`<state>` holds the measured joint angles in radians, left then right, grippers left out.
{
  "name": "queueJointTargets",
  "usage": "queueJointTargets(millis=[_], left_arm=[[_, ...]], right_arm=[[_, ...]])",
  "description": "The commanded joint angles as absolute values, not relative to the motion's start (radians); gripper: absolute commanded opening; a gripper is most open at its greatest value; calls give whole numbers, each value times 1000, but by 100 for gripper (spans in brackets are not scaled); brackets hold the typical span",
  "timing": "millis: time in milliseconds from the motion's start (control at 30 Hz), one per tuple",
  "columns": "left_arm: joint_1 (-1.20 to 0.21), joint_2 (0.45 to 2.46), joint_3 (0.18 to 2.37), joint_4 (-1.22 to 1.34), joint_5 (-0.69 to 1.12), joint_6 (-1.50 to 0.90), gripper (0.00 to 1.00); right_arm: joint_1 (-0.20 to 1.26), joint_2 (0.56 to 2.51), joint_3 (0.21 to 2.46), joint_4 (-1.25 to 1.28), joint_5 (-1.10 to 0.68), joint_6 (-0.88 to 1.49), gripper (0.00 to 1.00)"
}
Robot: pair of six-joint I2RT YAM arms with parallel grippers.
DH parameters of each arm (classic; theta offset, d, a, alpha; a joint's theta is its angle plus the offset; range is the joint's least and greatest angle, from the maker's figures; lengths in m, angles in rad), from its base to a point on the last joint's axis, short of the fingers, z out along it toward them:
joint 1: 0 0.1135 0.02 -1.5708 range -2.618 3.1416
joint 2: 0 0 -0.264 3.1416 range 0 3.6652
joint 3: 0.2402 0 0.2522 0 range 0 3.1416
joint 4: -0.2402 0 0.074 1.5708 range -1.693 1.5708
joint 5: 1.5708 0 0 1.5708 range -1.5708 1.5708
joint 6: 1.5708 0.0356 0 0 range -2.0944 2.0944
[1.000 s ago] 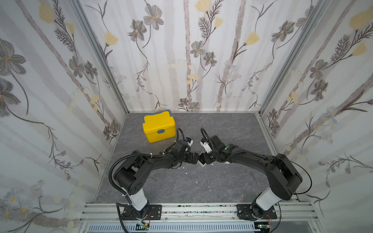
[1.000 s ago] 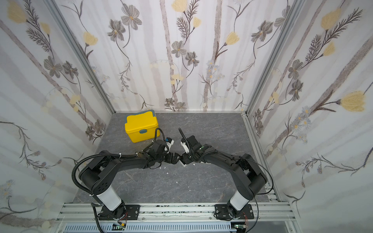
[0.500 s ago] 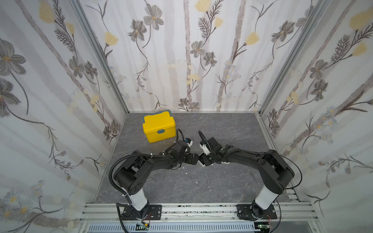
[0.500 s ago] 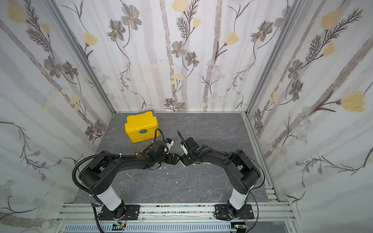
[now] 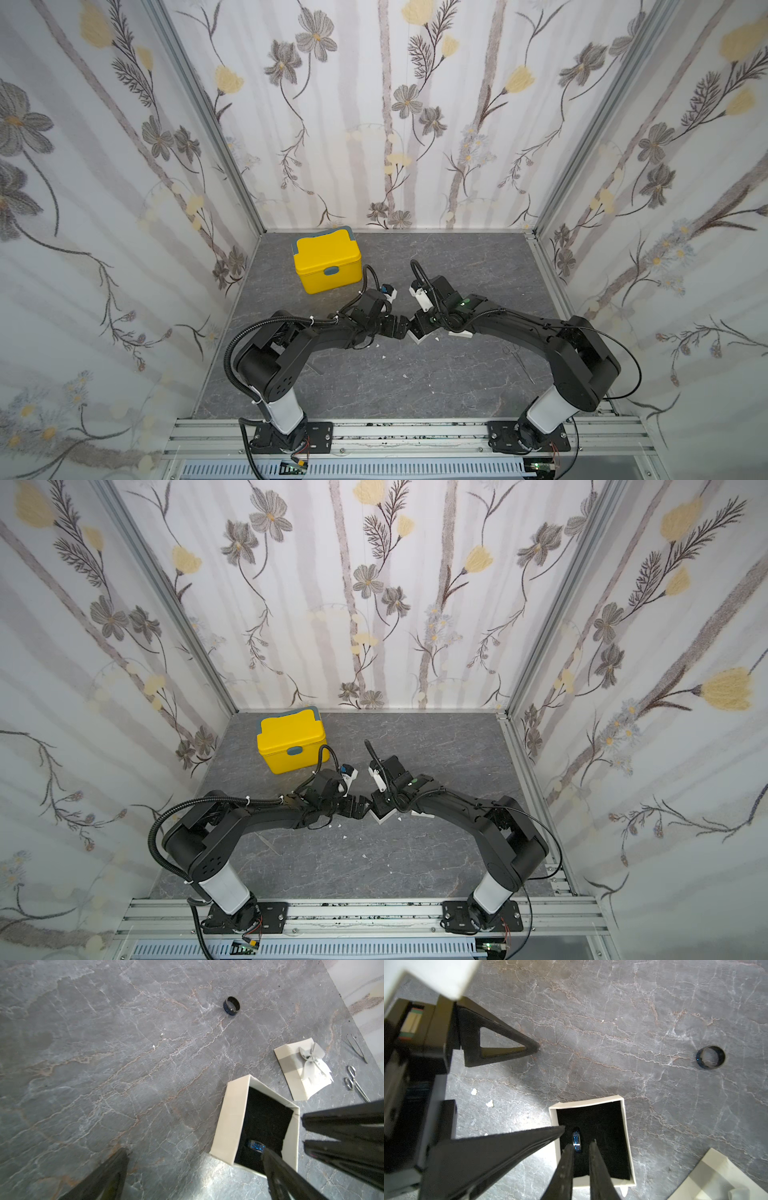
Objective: Take the rings out of the lift-off lid box
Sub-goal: Take out the ring from the jewelry box.
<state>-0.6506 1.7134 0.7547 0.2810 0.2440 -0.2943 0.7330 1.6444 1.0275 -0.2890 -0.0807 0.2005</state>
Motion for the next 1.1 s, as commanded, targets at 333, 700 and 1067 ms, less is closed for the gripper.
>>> queueJointTargets(millis=[333,700,1067], left_arm=[[-648,1715,742,295,242,-314,100],[-648,1716,742,293,242,-318,100],[-648,1716,743,296,251,-316,100]], right_arm=[[764,1674,985,-259,-80,203,16],[771,1711,988,-243,-56,206,22],[774,1736,998,-239,-44,204,12]])
